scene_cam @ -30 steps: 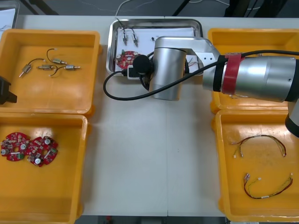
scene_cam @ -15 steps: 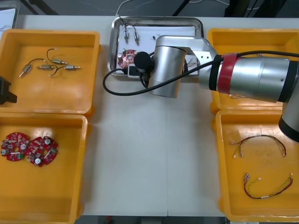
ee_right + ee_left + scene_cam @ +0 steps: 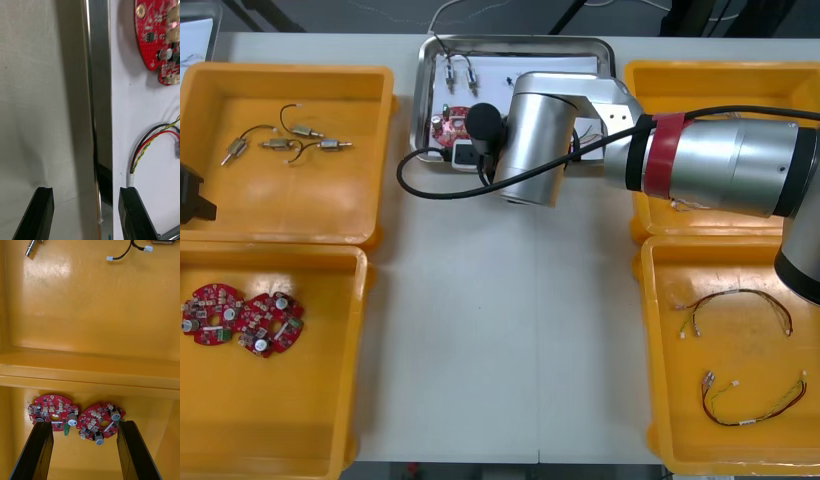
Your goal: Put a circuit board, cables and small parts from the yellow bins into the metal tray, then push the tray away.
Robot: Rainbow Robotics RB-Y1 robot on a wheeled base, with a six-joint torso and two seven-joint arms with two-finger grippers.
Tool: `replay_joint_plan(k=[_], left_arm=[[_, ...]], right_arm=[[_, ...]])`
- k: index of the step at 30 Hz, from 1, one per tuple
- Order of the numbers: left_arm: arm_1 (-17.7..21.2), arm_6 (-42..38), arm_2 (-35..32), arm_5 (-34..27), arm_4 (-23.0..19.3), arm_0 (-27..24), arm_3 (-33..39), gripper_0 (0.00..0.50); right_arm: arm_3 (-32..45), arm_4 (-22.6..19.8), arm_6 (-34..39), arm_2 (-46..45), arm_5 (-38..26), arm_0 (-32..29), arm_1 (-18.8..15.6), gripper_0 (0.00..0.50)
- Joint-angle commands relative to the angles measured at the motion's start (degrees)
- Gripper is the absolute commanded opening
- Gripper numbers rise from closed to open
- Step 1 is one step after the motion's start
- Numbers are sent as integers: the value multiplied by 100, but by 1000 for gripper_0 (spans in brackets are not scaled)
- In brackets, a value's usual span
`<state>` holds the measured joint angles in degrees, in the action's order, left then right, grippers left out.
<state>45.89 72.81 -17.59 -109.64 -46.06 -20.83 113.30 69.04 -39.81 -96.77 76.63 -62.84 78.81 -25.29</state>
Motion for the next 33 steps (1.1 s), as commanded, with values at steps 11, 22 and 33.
replay_joint_plan(k=[11, 22, 33], left_arm=[[254, 576, 71, -36, 35, 53, 123, 500], [254, 576, 71, -36, 35, 53, 123, 500], [254, 576, 71, -36, 35, 53, 123, 500]], right_arm=[[619, -229, -158, -1845, -2215, 56, 103, 500], [1155, -906, 1398, -2820, -3419, -182, -310, 500], [2324, -1714, 3112, -3743, -4465, -779, -1180, 500]])
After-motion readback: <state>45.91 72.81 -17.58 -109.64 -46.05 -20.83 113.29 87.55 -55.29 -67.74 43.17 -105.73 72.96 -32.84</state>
